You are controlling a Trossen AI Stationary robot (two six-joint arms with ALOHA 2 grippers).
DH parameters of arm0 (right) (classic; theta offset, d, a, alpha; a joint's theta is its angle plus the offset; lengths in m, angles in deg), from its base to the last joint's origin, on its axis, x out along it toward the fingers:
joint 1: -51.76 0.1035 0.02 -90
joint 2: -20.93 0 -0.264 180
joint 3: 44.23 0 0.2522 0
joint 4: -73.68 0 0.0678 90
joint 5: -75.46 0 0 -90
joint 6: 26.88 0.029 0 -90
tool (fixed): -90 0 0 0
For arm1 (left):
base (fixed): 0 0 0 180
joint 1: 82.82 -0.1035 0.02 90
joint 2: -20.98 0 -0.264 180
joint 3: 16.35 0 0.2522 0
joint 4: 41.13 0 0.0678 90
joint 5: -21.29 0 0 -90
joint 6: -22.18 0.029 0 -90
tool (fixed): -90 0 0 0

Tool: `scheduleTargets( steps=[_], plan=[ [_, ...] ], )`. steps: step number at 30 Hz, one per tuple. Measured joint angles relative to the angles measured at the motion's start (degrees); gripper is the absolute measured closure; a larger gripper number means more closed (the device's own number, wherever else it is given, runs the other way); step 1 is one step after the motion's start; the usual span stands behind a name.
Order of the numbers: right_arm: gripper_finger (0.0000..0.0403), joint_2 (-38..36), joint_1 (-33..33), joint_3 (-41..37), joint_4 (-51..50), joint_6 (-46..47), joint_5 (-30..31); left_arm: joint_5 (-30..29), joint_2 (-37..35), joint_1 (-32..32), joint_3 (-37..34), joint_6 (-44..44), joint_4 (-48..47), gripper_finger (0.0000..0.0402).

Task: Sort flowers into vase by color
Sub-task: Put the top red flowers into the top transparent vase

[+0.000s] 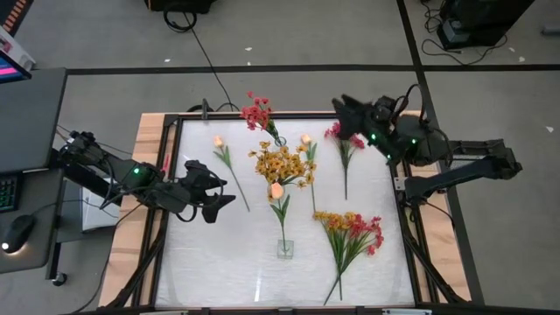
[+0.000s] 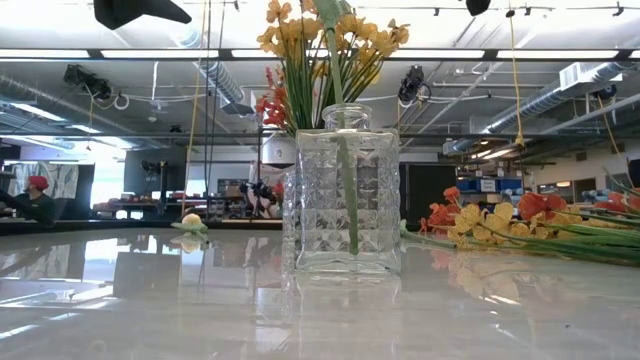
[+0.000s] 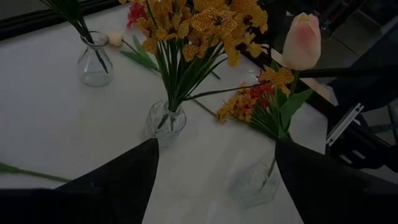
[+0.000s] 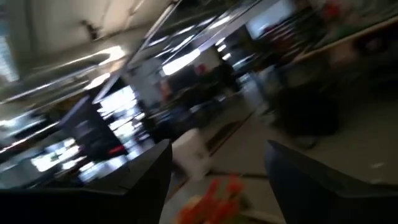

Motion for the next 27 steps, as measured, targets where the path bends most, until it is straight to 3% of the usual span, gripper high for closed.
scheduleTargets(
  steps=[4,10,18,27],
  plan=[
    [0.0142,1.89,-5.71,5.66,-7.34,-3.89,-1.41,0.00,0.00,0.00,0.00,-0.02,-0.02,0.0074],
    [0.0142,10.82,-14.43,22.75,-28.19,-9.19,-9.73,0.00,0.00,0.00,0.00,-0.02,0.19,0.0074],
    [0.0142,24.05,-25.93,43.12,-55.20,-6.11,-13.50,0.00,0.00,0.00,0.00,-0.04,0.26,0.0074],
    [0.0142,33.44,-39.82,48.44,-73.50,4.07,-25.76,-0.02,0.00,0.00,0.00,-0.07,0.43,0.0074]
  ],
)
